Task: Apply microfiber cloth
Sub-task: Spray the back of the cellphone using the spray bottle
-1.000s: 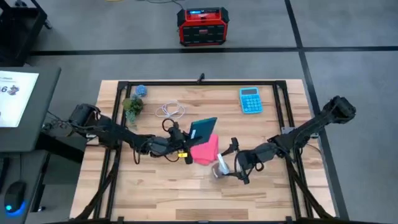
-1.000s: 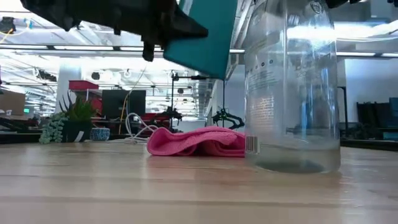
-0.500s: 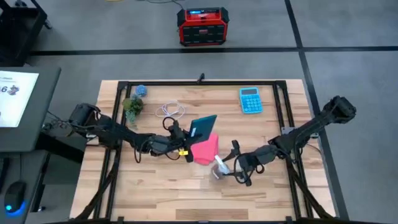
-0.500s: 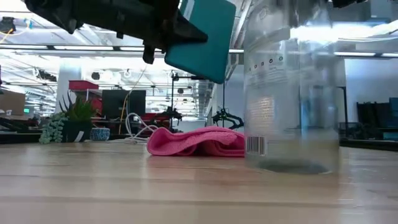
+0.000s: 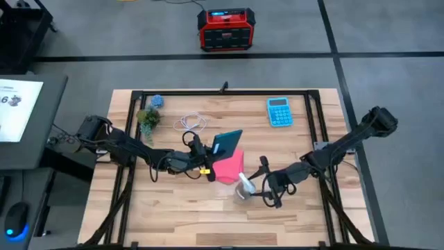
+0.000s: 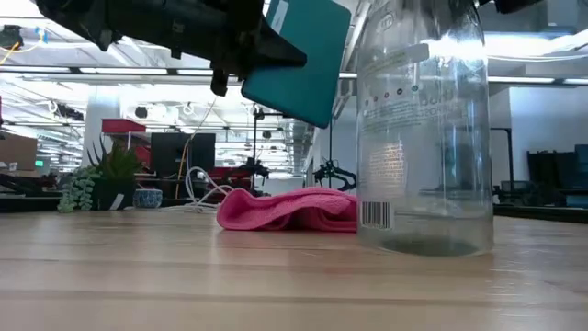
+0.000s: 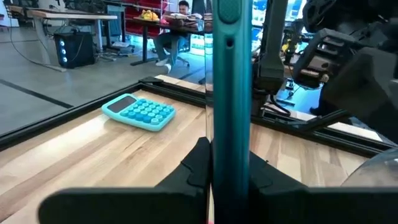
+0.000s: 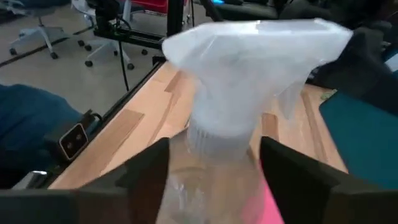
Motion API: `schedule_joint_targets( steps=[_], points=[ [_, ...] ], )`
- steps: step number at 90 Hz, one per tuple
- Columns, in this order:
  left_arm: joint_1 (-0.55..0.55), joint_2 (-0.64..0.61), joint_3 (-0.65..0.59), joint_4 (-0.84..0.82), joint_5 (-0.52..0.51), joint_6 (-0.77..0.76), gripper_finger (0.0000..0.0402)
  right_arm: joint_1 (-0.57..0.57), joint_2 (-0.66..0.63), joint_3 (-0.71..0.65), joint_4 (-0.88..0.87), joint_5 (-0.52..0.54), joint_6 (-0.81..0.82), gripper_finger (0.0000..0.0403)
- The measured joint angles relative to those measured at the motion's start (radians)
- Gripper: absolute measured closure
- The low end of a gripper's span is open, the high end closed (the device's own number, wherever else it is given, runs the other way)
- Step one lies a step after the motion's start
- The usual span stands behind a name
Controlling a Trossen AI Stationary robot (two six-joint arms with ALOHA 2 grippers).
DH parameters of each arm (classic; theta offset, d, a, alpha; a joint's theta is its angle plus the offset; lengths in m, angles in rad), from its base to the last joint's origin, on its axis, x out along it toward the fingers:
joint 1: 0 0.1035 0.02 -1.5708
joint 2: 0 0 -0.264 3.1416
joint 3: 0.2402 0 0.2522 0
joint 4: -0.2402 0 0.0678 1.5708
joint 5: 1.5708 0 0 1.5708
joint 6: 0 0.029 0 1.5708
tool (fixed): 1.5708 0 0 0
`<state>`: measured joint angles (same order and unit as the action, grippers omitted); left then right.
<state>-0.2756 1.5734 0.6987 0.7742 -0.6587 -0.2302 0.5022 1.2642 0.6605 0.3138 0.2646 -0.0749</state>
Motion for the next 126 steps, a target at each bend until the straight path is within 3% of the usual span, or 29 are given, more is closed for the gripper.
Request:
schedule_joint_targets(
  steps=[16, 48, 79, 106, 126],
  points=[
    [0.0, 0.0, 0.0, 0.0, 0.001, -0.001, 0.0389, -0.029, 0.01, 0.007, -0.002, -0.005, -0.003, 0.0087],
    [-0.001, 0.0, 0.0, 0.0, 0.022, 0.002, 0.0389, -0.092, 0.019, 0.007, 0.028, -0.035, 0.016, 0.0055],
    [-0.001, 0.0, 0.0, 0.002, 0.022, 0.0, 0.0389, -0.099, 0.092, 0.009, 0.148, -0.035, -0.061, 0.0051],
    [-0.001, 0.001, 0.0, -0.001, 0.023, 0.001, 0.0389, -0.101, 0.165, 0.081, 0.129, -0.041, -0.166, 0.0051],
    [-0.005, 0.001, 0.0, 0.0, 0.013, 0.038, 0.0389, -0.101, 0.165, 0.082, 0.125, -0.037, -0.132, 0.0051]
  ],
)
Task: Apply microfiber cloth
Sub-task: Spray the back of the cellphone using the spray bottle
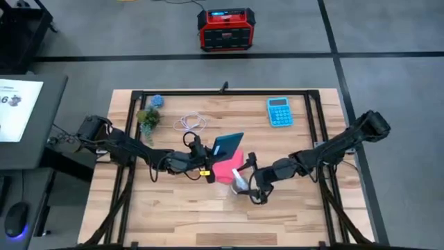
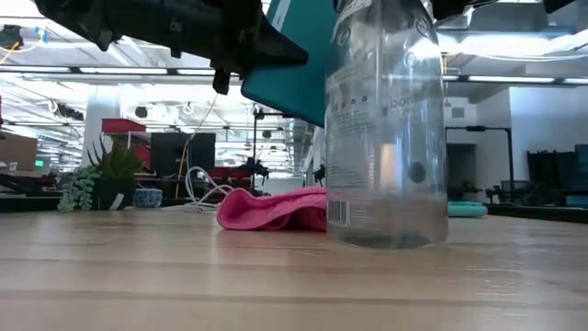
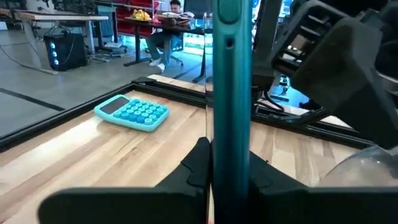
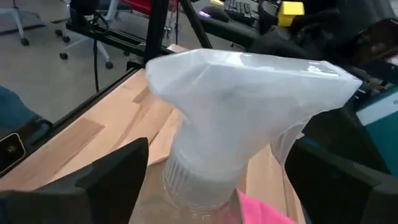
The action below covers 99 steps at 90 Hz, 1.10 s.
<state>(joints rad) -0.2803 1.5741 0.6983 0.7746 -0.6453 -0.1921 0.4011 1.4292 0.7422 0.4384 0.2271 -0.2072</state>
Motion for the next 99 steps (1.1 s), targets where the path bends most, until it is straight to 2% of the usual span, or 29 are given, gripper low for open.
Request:
schedule_joint_targets(
  steps=[33, 58, 66, 74, 85, 93, 99],
  points=[
    [-0.028, -0.059, 0.0, -0.089, -0.046, 0.028, 0.0389, 0.003, -0.002, 0.0, -0.02, 0.006, 0.024, 0.0052],
    [-0.034, -0.06, 0.0, -0.107, -0.057, 0.023, 0.0389, 0.016, -0.002, 0.0, -0.026, 0.024, 0.054, 0.0078],
    [-0.036, -0.06, 0.0, -0.118, -0.065, 0.026, 0.0389, 0.044, -0.002, 0.002, -0.039, 0.121, 0.053, 0.0112],
    [-0.046, -0.069, -0.001, -0.15, -0.103, 0.027, 0.0389, 0.073, -0.003, 0.001, -0.086, 0.225, 0.077, 0.0176],
    [-0.057, -0.085, -0.001, -0.177, -0.121, 0.026, 0.0389, 0.095, -0.006, 0.005, -0.124, 0.253, 0.137, 0.0246],
    [-0.063, -0.102, -0.001, -0.203, -0.122, 0.022, 0.0389, 0.116, -0.006, 0.004, -0.131, 0.262, 0.135, 0.0256],
    [-0.067, -0.112, -0.001, -0.223, -0.125, 0.014, 0.0389, 0.132, -0.013, 0.004, -0.133, 0.285, 0.131, 0.024]
  ],
)
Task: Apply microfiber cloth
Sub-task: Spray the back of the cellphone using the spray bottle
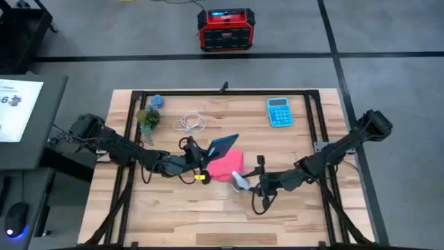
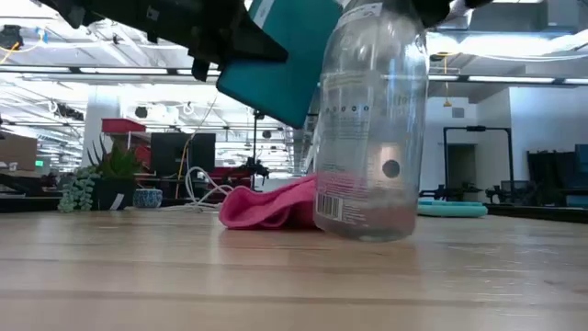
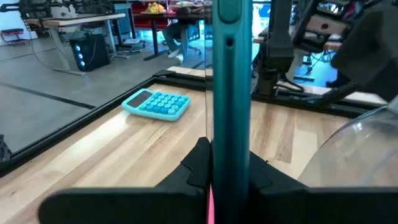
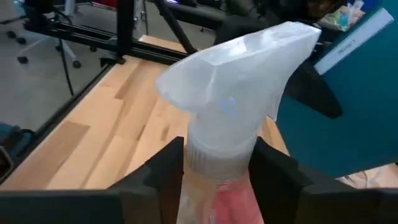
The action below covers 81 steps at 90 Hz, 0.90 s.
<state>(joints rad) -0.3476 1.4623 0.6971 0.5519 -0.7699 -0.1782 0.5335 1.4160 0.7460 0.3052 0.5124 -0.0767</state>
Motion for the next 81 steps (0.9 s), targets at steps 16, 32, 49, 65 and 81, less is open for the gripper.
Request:
schedule_joint_targets(
  steps=[16, 32, 49, 65, 81],
  points=[
    [-0.005, -0.01, 0.0, -0.024, -0.002, -0.006, 0.0389, 0.029, -0.04, -0.007, -0.036, 0.071, -0.011, 0.0152],
    [-0.005, -0.01, 0.0, -0.036, -0.002, -0.018, 0.0389, 0.038, -0.085, -0.008, -0.021, 0.134, 0.037, 0.0105],
    [-0.005, -0.01, 0.0, -0.046, -0.002, -0.02, 0.0389, 0.037, -0.086, -0.007, 0.03, 0.144, 0.076, 0.0102],
    [-0.005, -0.01, 0.0, -0.049, -0.004, -0.02, 0.0389, 0.037, -0.085, 0.0, 0.071, 0.213, 0.108, 0.0101],
    [-0.005, -0.01, 0.0, -0.055, -0.006, -0.02, 0.0389, 0.037, -0.074, 0.043, 0.062, 0.221, 0.112, 0.0101]
  ],
)
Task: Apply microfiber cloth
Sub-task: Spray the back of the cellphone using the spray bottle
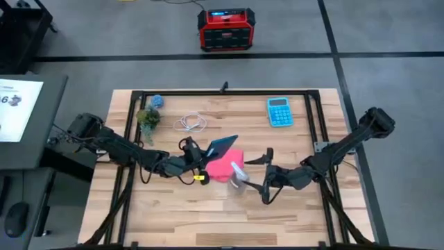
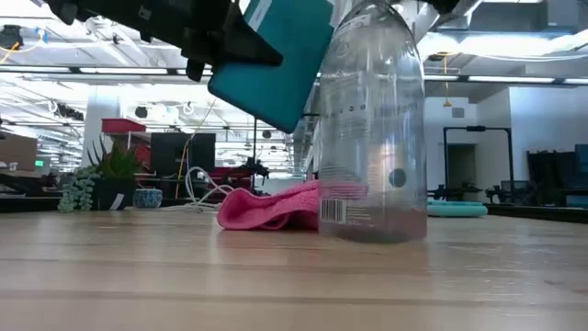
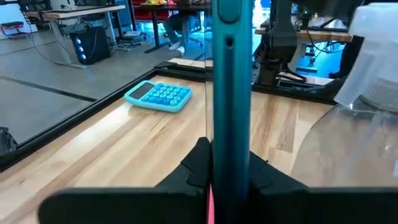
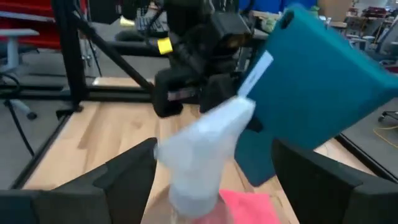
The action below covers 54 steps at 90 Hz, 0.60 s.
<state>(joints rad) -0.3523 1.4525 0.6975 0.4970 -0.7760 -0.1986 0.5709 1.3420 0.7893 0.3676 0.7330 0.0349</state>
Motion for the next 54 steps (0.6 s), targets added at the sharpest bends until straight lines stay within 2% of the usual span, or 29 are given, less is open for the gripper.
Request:
schedule_joint_targets(
  steps=[16, 32, 44, 54],
  points=[
    [0.0, 0.0, 0.001, -0.009, 0.0, -0.006, 0.0389, 0.0, 0.074, 0.056, -0.03, -0.005, -0.006, 0.0101],
    [0.0, 0.0, 0.001, -0.012, 0.001, -0.008, 0.0389, 0.006, 0.148, 0.133, -0.107, 0.131, -0.009, 0.0115],
    [0.0, 0.0, 0.001, -0.015, 0.001, -0.013, 0.0389, 0.008, 0.166, 0.17, -0.132, 0.184, -0.009, 0.0164],
    [-0.002, 0.0, 0.001, -0.018, 0.001, -0.016, 0.0389, 0.02, 0.154, 0.173, -0.153, 0.214, 0.013, 0.0244]
  ],
)
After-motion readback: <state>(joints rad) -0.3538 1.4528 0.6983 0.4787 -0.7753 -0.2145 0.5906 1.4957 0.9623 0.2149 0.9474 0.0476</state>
